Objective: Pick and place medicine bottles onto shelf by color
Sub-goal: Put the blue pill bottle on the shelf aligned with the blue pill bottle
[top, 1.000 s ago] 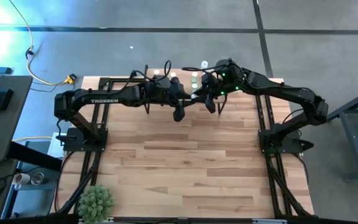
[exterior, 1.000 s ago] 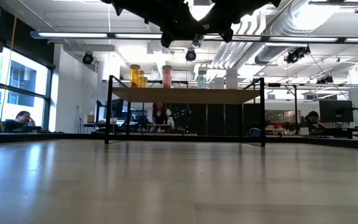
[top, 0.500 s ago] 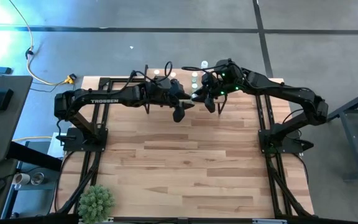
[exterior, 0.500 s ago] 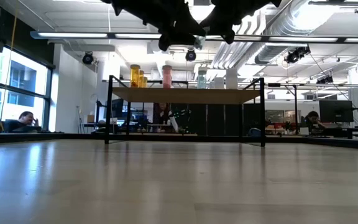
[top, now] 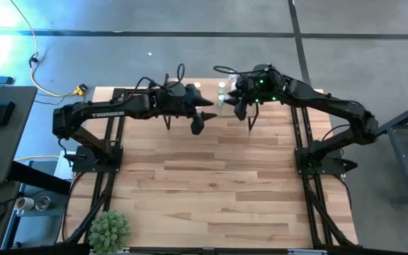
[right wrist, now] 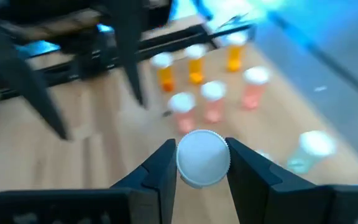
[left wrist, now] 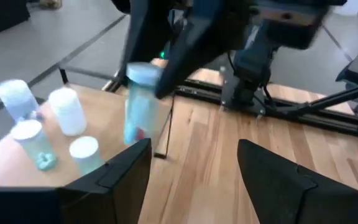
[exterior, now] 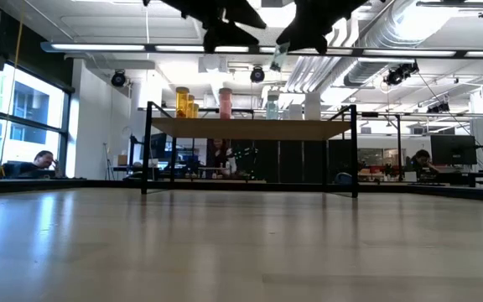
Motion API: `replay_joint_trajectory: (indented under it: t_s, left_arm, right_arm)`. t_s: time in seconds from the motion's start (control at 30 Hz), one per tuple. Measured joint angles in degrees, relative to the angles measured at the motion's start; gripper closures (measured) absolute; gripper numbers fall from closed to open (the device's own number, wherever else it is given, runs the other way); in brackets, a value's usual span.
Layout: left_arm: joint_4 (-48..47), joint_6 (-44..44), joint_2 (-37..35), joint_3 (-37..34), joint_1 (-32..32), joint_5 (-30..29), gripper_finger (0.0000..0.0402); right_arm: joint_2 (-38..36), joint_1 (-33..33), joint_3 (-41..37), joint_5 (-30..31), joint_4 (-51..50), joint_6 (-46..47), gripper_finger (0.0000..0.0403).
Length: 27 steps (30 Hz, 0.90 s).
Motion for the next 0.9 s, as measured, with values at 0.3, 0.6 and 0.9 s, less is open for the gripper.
replay_joint_trajectory:
  t_s: [0.3, 0.6, 0.9]
  left_arm:
    - [-0.74, 0.44, -6.54, 0.0, 0.22, -2.43, 0.0172]
    - [-3.37, -1.47, -12.49, 0.04, 1.13, -4.86, 0.0172]
    - [-5.17, -1.47, -13.16, 0.04, 2.36, -6.26, 0.0172]
  right_arm:
    - [-0.67, 0.19, 0.0, 8.82, 5.74, -4.47, 0.0297]
    - [0.66, 3.06, 0.0, 8.7, 1.5, -4.92, 0.0297]
    - [5.2, 4.36, 0.0, 8.47, -1.7, -5.33, 0.0297]
